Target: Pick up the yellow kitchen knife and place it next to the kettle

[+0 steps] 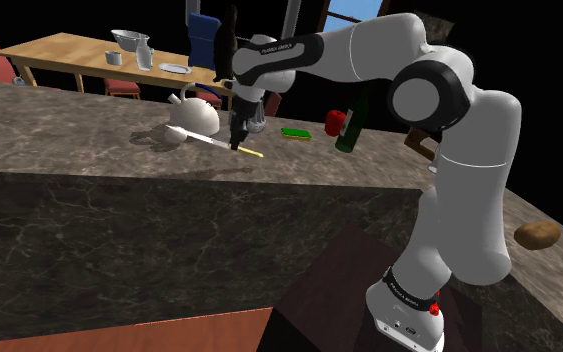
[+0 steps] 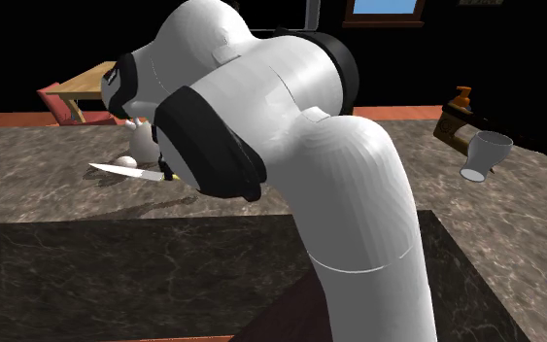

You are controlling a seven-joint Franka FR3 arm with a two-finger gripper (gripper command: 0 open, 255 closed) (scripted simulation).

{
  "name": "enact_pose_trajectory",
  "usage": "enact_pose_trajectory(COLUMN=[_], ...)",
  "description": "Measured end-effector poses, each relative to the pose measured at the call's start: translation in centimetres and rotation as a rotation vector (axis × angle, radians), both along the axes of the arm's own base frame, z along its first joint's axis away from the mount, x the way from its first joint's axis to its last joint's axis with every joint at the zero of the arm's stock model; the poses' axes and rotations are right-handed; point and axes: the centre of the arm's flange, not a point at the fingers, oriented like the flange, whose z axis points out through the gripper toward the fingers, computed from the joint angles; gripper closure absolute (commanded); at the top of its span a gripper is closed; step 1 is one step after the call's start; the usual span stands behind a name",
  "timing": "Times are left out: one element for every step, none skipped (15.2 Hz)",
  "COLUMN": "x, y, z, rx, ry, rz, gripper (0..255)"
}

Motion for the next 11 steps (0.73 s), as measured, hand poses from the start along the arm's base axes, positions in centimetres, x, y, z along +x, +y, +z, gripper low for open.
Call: enact_pose_trajectory(x=[0.0, 0.1, 0.1, 0.1, 0.1, 0.1, 0.1, 0.2, 0.1, 0.1, 0.1], y=[0.0, 0.0, 0.1, 0.1, 0.0, 0.0, 0.1, 0.0, 0.0, 0.0, 0.0], z=[-0.6, -1.1, -1.6, -2.1, -2.7, -3.2, -3.8, -4.2, -4.4, -4.5, -4.5], rx=[0.0, 0.0, 0.0, 0.0, 0.0, 0.0, 0.0, 0.0, 0.0, 0.0, 0.0], ry=[0.0, 0.0, 0.0, 0.0, 0.0, -0.001, -0.001, -0.001, 0.0, 0.0, -0.001], rz=[0.0, 0.0, 0.0, 0.0, 0.0, 0.0, 0.0, 0.0, 0.0, 0.0, 0.0], gripper=[255, 255, 255, 255, 255, 255, 255, 255, 255, 255, 255])
